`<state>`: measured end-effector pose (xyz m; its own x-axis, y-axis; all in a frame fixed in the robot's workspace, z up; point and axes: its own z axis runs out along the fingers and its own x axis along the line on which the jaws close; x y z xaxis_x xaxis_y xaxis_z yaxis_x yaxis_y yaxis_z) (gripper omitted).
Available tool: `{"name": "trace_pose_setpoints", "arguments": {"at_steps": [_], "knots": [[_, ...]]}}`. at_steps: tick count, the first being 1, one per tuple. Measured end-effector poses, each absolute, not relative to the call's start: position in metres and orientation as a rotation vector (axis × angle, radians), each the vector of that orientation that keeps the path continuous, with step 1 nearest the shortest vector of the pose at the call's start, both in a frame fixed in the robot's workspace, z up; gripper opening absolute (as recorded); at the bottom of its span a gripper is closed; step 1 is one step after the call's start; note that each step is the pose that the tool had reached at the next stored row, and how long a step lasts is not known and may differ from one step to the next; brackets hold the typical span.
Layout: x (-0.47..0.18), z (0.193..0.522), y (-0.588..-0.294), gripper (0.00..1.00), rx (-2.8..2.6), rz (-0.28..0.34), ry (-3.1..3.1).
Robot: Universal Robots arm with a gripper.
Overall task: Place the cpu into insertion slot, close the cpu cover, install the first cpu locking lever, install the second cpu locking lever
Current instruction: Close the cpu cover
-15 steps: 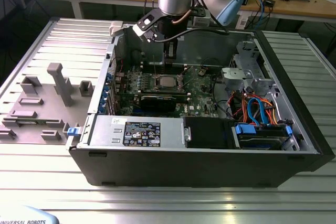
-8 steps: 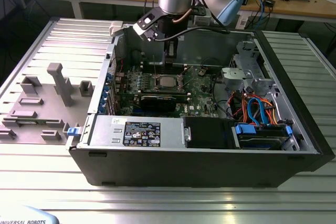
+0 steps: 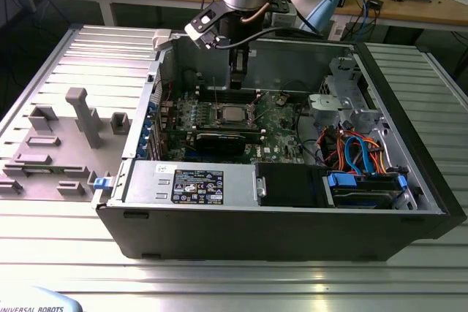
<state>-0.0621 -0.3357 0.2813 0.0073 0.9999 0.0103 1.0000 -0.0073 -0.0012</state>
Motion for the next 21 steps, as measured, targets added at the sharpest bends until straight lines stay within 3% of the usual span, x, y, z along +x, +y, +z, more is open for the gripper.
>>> {"name": "trace_pose_setpoints", "arguments": {"at_steps": [21], "knots": [[-0.044, 0.282, -0.336, 0.11, -2.224, -0.010, -2.208]]}}
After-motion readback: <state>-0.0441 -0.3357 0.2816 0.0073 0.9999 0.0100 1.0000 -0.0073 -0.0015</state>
